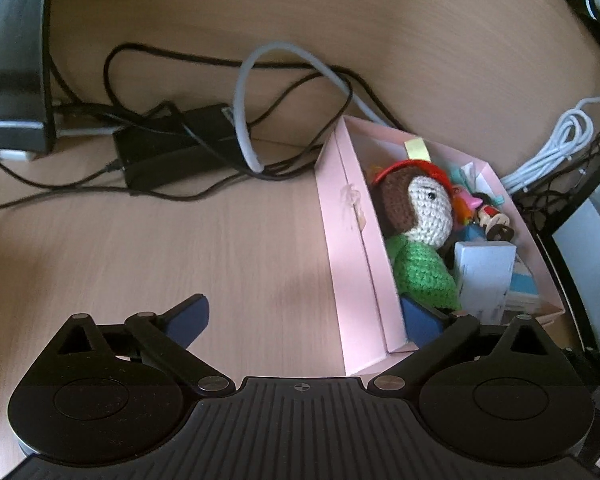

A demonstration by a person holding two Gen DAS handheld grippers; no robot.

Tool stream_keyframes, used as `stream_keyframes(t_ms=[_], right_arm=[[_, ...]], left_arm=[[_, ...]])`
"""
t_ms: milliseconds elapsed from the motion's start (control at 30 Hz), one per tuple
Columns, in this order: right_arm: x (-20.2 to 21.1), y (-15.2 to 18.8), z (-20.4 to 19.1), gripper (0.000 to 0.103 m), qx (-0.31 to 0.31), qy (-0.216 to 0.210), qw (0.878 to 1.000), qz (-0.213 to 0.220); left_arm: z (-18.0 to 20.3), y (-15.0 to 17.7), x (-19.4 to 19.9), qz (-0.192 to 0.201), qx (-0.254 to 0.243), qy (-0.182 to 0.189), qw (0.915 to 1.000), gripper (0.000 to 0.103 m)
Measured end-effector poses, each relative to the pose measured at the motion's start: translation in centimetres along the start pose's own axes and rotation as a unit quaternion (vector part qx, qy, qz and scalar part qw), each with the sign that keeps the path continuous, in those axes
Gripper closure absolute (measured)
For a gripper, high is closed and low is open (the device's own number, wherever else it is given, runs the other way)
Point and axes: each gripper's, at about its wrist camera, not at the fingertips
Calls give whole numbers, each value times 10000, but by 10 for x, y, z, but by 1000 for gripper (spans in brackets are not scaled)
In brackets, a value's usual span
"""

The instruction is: Organize objects

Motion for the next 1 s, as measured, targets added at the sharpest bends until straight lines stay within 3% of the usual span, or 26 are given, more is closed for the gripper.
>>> stream_keyframes(t_ms=[67,167,233,433,500,667,800,1000], right_arm=[[4,-1,-1,40,-1,114,9999,40],[21,0,1,23,-112,345,9992,175],[35,5,5,20,-246,447,9985,190],[82,46,19,14,-895,532,9944,-186],[100,64,20,6,-939,556,9938,-232],[124,92,20,0,-706,462,9963,-155],[122,107,26,0,-567,105,9981,-212],[103,119,38,0,-348,-179,9987,-317]], left_arm=[[1,1,14,251,-36,-40,9997,1],[4,7,41,635,-201,-47,9978,1],[10,18,56,742,-382,43,9965,1],[33,80,78,426,-637,497,9958,1],[42,100,82,255,-747,583,9952,1],[51,142,91,26,-659,317,9973,1],[59,166,87,-42,-486,-233,9985,1],[84,170,73,345,-722,-892,9928,1]])
Point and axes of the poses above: each gripper's, at about its wrist camera, not at the fingertips, and x roughly against the way its jaws point, z to its right, y to its underside, and after that the axes turned 7 degrees about -x, right-handed
